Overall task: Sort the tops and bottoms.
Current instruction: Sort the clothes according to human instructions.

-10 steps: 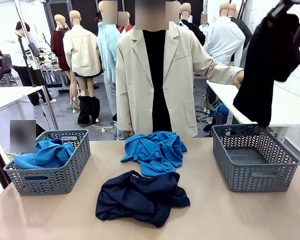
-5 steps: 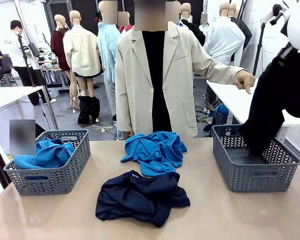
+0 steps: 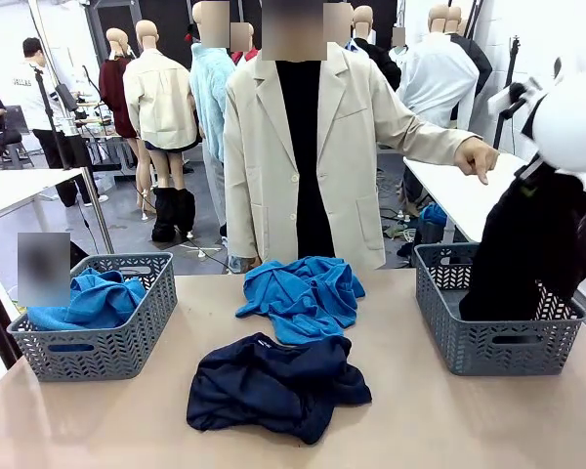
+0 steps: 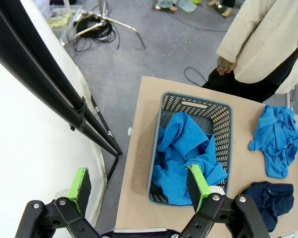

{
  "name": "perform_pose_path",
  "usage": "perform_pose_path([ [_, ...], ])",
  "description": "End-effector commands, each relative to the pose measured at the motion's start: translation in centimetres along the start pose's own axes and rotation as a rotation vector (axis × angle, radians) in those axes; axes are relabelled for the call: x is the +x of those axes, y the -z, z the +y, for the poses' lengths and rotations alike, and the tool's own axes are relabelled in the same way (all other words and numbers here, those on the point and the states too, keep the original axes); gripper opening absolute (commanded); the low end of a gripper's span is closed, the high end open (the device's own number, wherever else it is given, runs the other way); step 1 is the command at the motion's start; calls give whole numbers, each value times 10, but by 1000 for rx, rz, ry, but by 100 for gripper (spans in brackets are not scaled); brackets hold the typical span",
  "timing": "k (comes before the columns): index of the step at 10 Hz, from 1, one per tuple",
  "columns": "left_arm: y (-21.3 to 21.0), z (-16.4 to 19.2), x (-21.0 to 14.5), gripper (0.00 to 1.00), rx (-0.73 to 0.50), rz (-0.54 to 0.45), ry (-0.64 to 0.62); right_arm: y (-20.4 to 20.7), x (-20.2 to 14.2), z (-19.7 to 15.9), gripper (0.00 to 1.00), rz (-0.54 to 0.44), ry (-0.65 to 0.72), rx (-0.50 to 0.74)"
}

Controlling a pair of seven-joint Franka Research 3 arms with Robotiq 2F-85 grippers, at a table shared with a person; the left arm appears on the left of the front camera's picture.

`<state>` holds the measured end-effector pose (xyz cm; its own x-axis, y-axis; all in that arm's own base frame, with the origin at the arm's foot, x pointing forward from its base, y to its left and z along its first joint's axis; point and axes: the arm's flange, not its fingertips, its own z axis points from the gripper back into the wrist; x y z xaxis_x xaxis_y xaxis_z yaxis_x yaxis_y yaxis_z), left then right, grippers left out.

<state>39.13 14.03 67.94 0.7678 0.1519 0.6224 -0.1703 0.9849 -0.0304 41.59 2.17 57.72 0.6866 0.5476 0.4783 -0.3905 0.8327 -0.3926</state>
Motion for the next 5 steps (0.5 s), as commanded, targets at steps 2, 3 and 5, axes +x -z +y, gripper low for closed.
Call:
perform_pose_path([
  [2, -1, 0, 1, 100, -2, 5, -4, 31, -10, 39, 0, -156, 73, 25],
  [3, -1, 0, 1, 100, -2, 5, -4, 39, -15, 46, 0, -182, 75, 77],
  [5, -1, 0, 1, 100, -2, 5, -4, 42, -18, 49, 0, -151, 87, -1],
])
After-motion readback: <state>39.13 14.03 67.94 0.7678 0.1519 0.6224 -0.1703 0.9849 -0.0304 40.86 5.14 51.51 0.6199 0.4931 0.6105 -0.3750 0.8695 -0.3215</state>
